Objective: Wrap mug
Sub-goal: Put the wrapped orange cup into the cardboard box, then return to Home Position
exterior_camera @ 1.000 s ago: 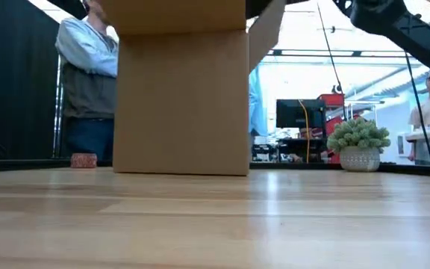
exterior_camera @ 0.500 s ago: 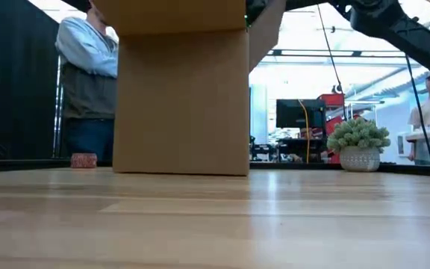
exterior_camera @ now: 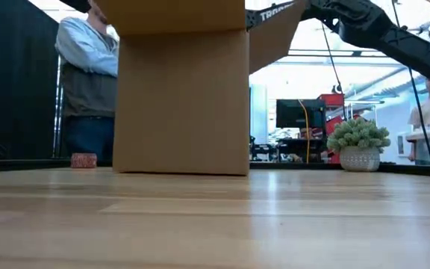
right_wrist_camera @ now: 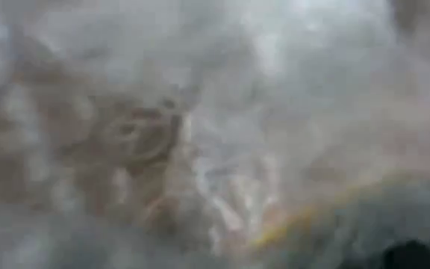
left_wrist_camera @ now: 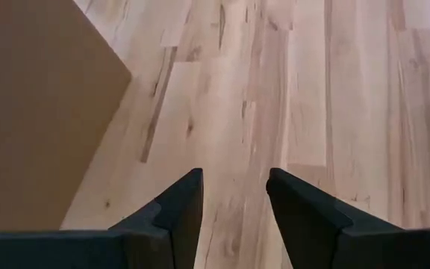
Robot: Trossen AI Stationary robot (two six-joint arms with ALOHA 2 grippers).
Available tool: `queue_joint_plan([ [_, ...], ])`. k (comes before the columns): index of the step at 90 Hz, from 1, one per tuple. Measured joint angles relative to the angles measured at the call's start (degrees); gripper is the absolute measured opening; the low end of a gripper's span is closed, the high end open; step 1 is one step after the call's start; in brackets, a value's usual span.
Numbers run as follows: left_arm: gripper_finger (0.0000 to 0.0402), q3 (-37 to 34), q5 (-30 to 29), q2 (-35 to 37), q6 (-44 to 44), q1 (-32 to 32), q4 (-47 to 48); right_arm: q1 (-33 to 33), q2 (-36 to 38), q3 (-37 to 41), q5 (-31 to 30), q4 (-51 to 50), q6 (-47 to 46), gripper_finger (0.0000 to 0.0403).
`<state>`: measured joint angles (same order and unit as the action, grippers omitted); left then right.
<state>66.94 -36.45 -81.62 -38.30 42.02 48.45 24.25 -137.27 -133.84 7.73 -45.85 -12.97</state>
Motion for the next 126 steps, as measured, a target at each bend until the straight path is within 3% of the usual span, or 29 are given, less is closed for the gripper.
queue_joint_plan([
  [25, 0.0143, 0.0, 0.0, 0.0, -0.1, 0.0, 0.0, 0.0, 4.9, -0.8, 2.0, -3.2, 1.6, 0.0213],
  [52, 0.0143, 0.0, -0.1, 0.0, -0.2, 0.0, 0.0, -0.7, 15.3, -1.0, 2.9, -8.4, 3.6, 0.0225],
  [80, 0.0136, 0.0, -0.2, 1.2, 0.0, 0.0, 0.1, -4.4, 27.6, -1.1, 2.5, -22.1, 7.5, 0.0183],
  [100, 0.0056, 0.0, -0.4, 4.5, 0.0, 0.8, 2.3, -8.8, 33.5, 0.9, -2.1, -29.7, 8.2, 0.0108],
  [110, 0.001, 0.0, -0.4, 7.3, -0.4, 1.6, 5.5, -11.0, 37.9, 6.0, -2.0, -29.8, 8.6, 0.006],
  [126, 0.0001, -2.7, 0.8, 14.9, -1.9, 3.3, 8.2, -14.5, 49.6, 24.6, -2.1, -22.6, 7.3, 0.0005],
])
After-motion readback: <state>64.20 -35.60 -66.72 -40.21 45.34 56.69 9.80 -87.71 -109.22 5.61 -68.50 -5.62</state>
